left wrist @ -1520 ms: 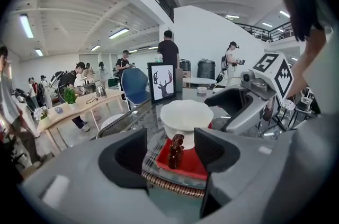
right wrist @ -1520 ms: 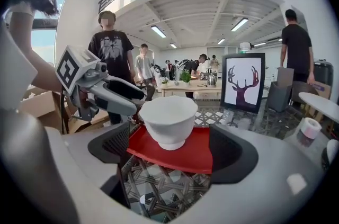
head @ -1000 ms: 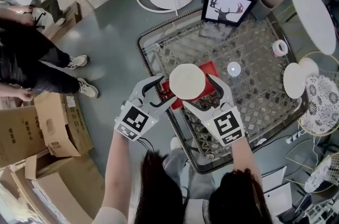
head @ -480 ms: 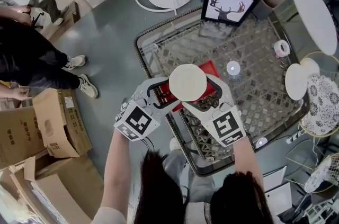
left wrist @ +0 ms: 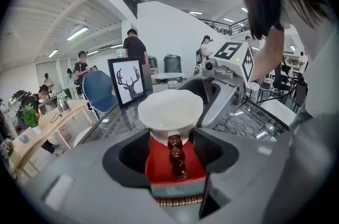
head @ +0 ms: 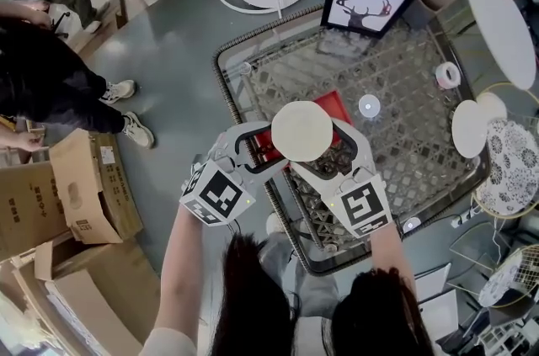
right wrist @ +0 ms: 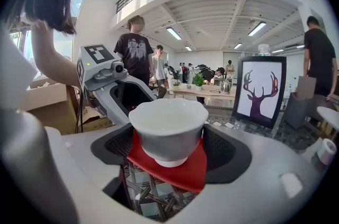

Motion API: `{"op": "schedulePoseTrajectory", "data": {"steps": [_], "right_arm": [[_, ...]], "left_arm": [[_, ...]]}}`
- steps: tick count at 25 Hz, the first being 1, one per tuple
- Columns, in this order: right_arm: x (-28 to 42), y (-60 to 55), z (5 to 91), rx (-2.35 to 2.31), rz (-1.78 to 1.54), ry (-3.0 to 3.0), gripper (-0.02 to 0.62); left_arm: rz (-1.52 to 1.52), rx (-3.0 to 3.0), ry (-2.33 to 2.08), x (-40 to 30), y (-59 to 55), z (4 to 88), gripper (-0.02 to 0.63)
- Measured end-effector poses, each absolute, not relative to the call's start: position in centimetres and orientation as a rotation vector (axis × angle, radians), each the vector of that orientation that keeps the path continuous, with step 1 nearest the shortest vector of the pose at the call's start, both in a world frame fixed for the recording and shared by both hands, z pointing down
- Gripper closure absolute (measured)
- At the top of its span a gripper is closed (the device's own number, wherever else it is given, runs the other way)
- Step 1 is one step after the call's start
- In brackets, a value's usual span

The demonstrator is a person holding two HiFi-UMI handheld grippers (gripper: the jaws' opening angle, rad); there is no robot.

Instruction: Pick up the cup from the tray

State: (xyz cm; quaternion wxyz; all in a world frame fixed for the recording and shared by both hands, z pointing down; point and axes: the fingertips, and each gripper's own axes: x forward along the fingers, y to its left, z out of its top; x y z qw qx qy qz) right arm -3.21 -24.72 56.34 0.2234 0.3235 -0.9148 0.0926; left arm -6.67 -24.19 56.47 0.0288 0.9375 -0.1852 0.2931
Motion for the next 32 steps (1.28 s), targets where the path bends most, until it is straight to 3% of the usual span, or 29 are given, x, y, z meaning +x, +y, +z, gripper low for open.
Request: {"op": "schedulePoseTrajectory", "data": {"steps": [14, 22, 32], "right_arm": [[2.9, -21.2, 53.7, 1.074, 0.258, -2.480, 0.166], [9.1, -17.9, 54.5, 1.203, 0.313, -2.389, 0.166], [12.1, -16.8, 56.4, 1.239, 0.360, -2.372, 0.166]], "left_arm": [[0.874, 2.983, -0.402, -0.7, -21.1, 53.7, 0.356], [0.904, 3.026, -0.198, 5.5, -18.3, 54.5, 0.358], [0.945, 2.999, -0.158, 8.6, -17.3, 56.5, 0.359]]}}
